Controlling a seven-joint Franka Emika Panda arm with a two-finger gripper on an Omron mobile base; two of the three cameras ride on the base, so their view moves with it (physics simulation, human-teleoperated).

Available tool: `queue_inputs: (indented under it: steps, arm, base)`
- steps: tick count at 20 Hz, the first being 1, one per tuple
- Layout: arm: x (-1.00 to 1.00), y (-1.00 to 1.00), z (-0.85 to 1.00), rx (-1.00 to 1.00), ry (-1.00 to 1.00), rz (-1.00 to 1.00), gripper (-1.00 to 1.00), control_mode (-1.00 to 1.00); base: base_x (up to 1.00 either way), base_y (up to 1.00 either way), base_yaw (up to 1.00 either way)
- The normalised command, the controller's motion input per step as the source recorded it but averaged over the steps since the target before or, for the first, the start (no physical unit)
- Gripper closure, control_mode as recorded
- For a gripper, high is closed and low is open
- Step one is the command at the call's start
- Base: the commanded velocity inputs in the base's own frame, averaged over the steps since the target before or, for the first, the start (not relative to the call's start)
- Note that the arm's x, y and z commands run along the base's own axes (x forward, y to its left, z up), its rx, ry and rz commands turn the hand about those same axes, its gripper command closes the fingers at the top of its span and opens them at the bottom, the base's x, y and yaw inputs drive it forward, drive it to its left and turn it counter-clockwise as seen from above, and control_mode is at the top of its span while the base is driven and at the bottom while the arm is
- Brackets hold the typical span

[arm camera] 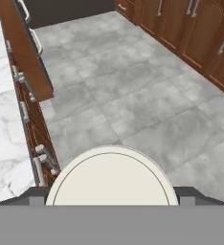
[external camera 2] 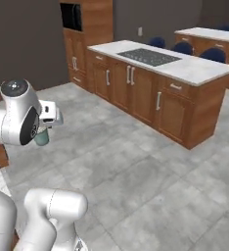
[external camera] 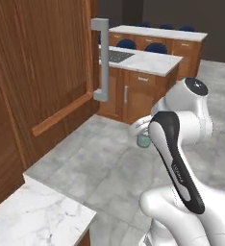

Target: Sort all alcoholic drinks to one cabinet, and non-alcoholic drinks to the other.

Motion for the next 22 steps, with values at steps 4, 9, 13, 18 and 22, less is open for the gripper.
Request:
queue_inputs:
  steps: [4, 9, 13, 18, 22]
  arm:
    - [0.0, 0.0, 0.0, 0.0, 0.0, 0.0, 1.0, 1.0]
    - [0.0, 0.0, 0.0, 0.0, 0.0, 0.0, 1.0, 1.0]
    - [0.0, 0.0, 0.0, 0.0, 0.0, 0.0, 1.0, 1.0]
    - [0.0, 0.0, 0.0, 0.0, 0.0, 0.0, 1.0, 1.0]
    - [0.0, 0.0, 0.0, 0.0, 0.0, 0.0, 1.0, 1.0]
  base:
    - [0.75, 0.02, 0.63]
    - [0.81, -0.38, 0.45]
    - [0.29, -0.95, 0.32]
    - [0.22, -1.0, 0.25]
    - [0.22, -0.76, 0.33]
